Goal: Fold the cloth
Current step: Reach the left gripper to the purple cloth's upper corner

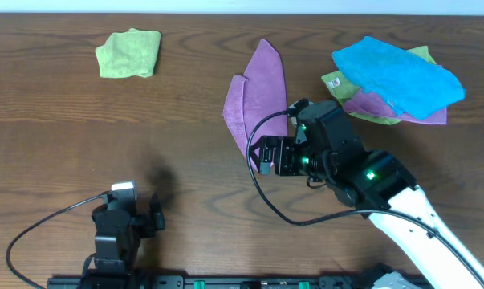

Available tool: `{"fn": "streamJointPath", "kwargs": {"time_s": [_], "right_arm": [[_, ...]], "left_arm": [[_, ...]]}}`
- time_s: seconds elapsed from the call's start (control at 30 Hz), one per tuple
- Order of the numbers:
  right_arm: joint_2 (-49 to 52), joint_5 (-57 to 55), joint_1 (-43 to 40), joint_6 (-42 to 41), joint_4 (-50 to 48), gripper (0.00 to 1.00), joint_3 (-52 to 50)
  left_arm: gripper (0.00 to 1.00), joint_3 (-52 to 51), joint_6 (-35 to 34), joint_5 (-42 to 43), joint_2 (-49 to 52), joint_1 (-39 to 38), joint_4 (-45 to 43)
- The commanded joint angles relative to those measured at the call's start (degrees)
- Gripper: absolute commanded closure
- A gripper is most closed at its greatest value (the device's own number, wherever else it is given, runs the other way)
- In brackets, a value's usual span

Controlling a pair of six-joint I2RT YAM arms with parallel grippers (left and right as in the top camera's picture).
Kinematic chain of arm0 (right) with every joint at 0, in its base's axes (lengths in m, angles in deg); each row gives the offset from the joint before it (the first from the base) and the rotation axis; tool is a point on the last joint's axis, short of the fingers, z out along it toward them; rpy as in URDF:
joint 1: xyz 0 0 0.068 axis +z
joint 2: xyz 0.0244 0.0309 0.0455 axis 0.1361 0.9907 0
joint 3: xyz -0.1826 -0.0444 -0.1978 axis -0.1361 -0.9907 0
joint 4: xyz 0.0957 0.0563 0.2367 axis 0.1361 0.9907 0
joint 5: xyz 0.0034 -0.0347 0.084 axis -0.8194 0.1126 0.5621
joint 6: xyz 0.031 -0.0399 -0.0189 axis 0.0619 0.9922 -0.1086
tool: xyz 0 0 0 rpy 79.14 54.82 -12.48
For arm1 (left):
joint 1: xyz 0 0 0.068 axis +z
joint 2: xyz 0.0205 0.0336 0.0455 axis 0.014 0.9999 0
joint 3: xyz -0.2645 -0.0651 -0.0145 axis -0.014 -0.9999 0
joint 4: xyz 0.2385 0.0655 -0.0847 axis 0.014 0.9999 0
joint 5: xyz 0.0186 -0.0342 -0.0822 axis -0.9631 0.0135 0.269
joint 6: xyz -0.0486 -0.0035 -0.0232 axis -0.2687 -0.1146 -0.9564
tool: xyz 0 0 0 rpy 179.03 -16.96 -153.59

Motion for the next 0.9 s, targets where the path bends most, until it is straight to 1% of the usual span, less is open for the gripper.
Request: {"fn": "streamJointPath", "kwargs": {"time_s": [0.0, 0.03, 0.07, 0.13, 0.2, 0.27, 0.33, 0.37, 0.47, 0.53, 0.6, 0.67, 0.73, 0.87], "right_arm": [[-0.15, -1.01, 0.48, 1.81, 0.74, 0.01, 0.04], [-0.15, -1.03, 0.48, 1.81, 0.72, 0.01, 0.04], [-0.15, -1.42, 0.48, 1.79, 0.74, 0.01, 0.04], [-0.15, -2.58, 0.48, 1.79, 0.98, 0.01, 0.04], [-0.15, -3.02, 0.48, 1.77, 0.98, 0.01, 0.04], [-0.15, -3.19, 0.48, 1.79, 1.01, 0.01, 0.04], [-0.15, -3.21, 0.48, 1.79, 1.01, 0.01, 0.04], [-0.15, -3.21, 0.48, 1.77, 1.01, 0.01, 0.04], [-0.15, -3.17, 0.48, 1.77, 1.01, 0.01, 0.04], [-0.15, -3.15, 0.48, 1.77, 1.05, 0.01, 0.04], [-0.15, -3.41, 0.33, 0.79, 1.16, 0.01, 0.04], [-0.31, -6.80, -0.37, -4.55, 1.97, 0.01, 0.04], [-0.46, -11.32, -1.14, -10.43, 2.71, 0.01, 0.04], [-0.50, -17.00, -1.25, -18.16, 3.34, 0.01, -0.20]], "left_arm": [[0.05, -0.59, -1.84, 7.72, -0.28, 0.13, -1.90], [0.05, -0.59, -2.99, 10.16, -0.28, 0.13, -3.10], [0.05, -0.59, -5.33, 15.28, -0.28, 0.13, -5.14], [0.05, -0.59, -6.25, 20.76, -0.28, 0.13, -7.34], [0.05, -0.59, -7.04, 22.97, -0.28, 0.13, -7.85], [0.05, -0.59, -10.71, 26.58, -0.28, 0.13, -9.29], [0.05, -0.59, -16.33, 29.40, -0.28, 0.13, -12.59], [0.05, -0.59, -18.08, 30.23, -0.28, 0.13, -14.03], [0.05, -0.42, -18.47, 33.90, -0.28, 0.13, -21.09], [0.05, 0.63, -18.49, 34.05, -0.20, 0.13, -21.99], [0.05, 2.89, -18.43, 33.99, 0.74, 0.13, -19.76], [0.05, 6.84, -17.55, 33.55, 3.34, 0.13, -15.19], [0.05, 12.52, -14.32, 32.46, 8.04, 0.13, -10.29], [0.05, 24.09, -7.87, 26.84, 19.56, 0.13, -2.03]]}}
